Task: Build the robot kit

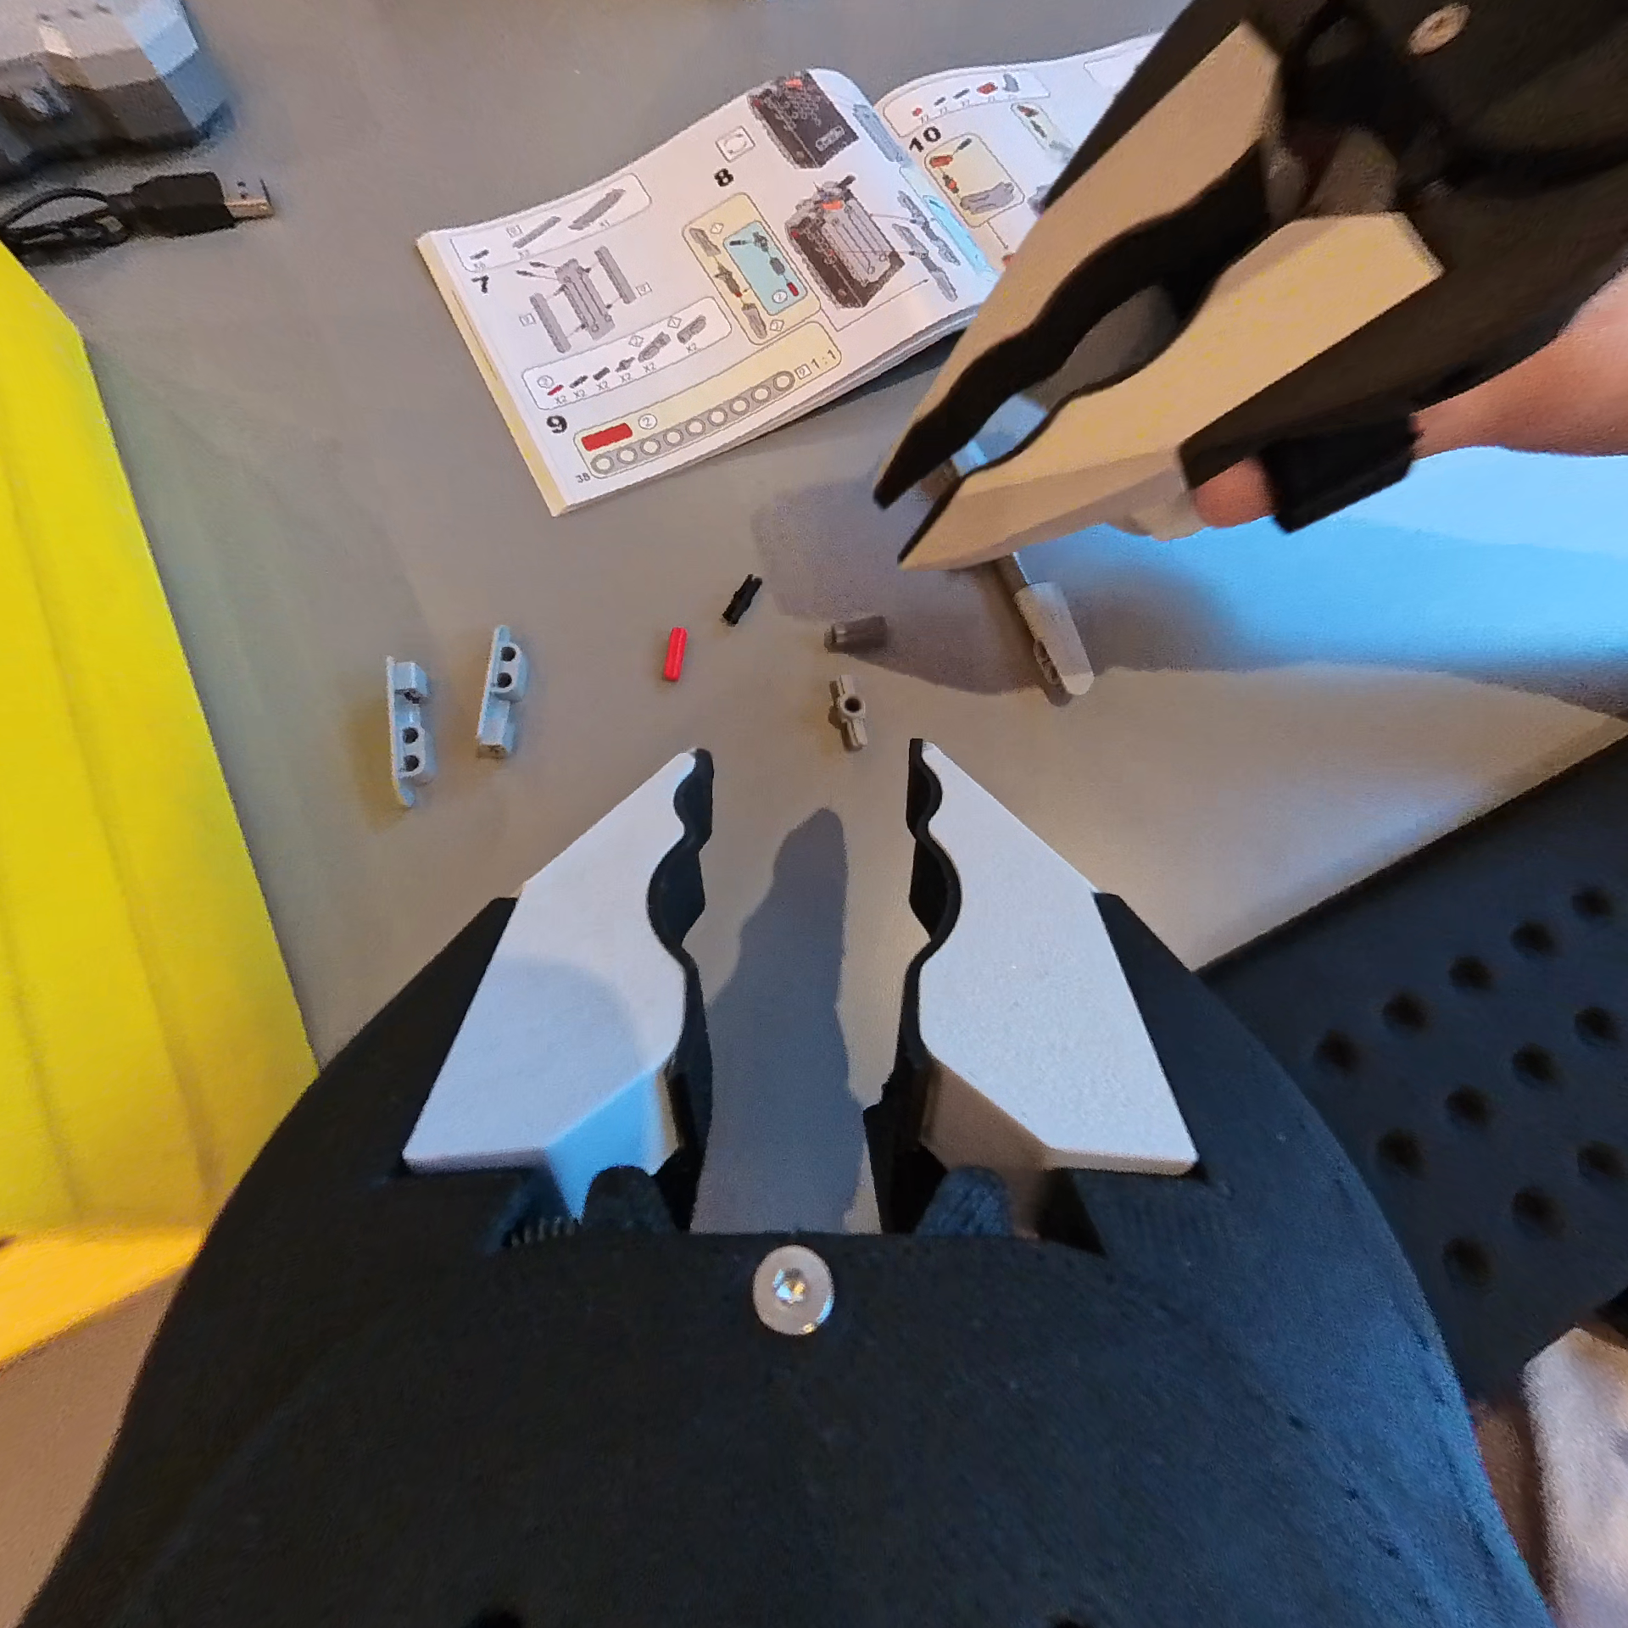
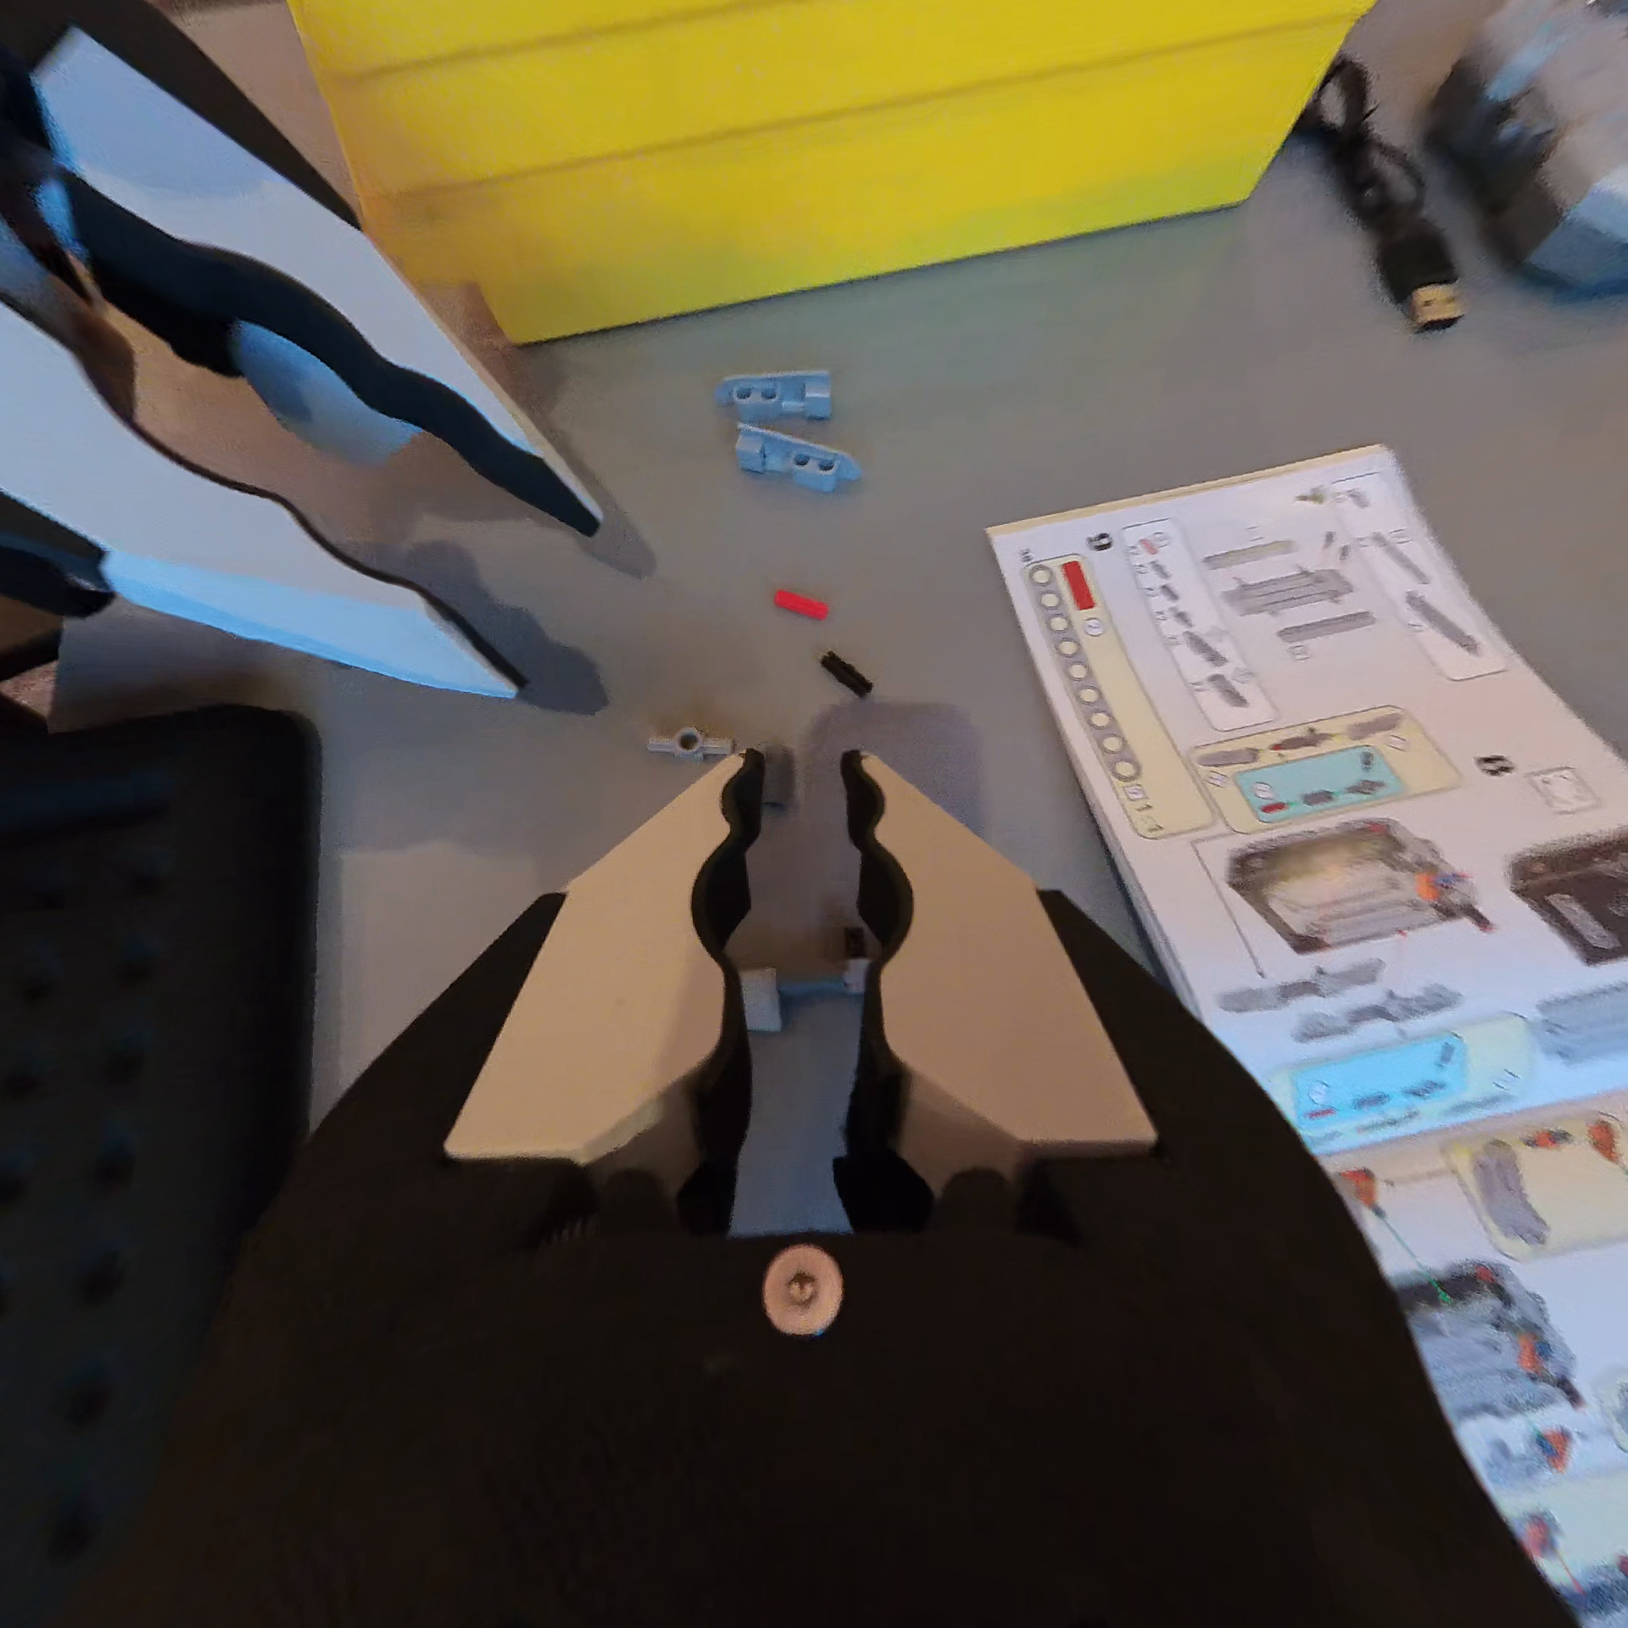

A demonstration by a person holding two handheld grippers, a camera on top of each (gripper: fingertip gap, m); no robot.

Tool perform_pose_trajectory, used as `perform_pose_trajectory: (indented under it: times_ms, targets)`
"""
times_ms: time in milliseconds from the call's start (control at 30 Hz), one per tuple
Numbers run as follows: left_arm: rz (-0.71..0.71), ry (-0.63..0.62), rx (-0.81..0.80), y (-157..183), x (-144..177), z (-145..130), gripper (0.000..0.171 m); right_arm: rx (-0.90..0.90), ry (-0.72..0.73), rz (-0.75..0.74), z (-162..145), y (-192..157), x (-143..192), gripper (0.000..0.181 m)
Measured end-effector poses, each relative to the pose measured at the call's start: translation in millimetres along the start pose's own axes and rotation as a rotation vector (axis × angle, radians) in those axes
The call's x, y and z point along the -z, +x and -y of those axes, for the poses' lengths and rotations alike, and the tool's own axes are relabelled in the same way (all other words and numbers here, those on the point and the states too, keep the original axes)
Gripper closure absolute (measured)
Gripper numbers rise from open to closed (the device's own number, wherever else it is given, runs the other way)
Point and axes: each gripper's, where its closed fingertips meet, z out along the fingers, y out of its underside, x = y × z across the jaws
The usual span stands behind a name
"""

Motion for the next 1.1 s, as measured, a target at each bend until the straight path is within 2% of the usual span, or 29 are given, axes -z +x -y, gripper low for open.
perform_pose_trajectory:
  times_ms: [200, 367, 433, 533, 600, 700, 767, 833, 900, 967, 1033, 1100]
  targets:
    - [0.021, 0.025, 0.007, -6, 18, -2, 0.129, -0.016, -0.137, 0.009, -12, -6, -19, 0.166]
    - [0.028, 0.046, 0.022, -12, 25, 0, 0.129, 0.003, -0.174, -0.006, -17, -6, -25, 0.166]
    - [0.031, 0.049, 0.022, -13, 26, 1, 0.129, 0.019, -0.196, -0.005, -21, -7, -26, 0.174]
    - [0.028, 0.056, 0.021, -13, 28, 4, 0.13, 0.062, -0.173, -0.039, -16, -1, -19, 0.175]
    - [0.021, 0.065, 0.021, -13, 30, 7, 0.13, 0.094, -0.053, -0.062, 9, 4, 10, 0.175]
    - [-0.025, 0.118, 0.018, -8, 35, 17, 0.132, 0.097, 0.32, -0.054, 62, 5, 85, 0.176]
    - [-0.087, 0.198, 0.008, 0, 39, 31, 0.131, 0.04, 0.523, -0.016, 74, 5, 131, 0.176]
    - [-0.173, 0.307, -0.03, 15, 45, 48, 0.133, -0.067, 0.669, 0.097, 69, -2, 159, 0.176]
    - [-0.287, 0.42, -0.07, 36, 50, 63, 0.138, -0.147, 0.806, 0.199, 58, -8, 174, 0.176]
    - [-0.423, 0.49, -0.053, 59, 52, 73, 0.144, -0.177, 0.925, 0.161, 47, -4, 179, 0.176]
    - [-0.543, 0.542, 0.01, 78, 54, 83, 0.152, -0.181, 0.973, 0.116, 42, -3, 179, 0.176]
    - [-0.598, 0.567, 0.053, 89, 51, 89, 0.153, -0.144, 0.943, 0.163, 43, -15, 172, 0.176]
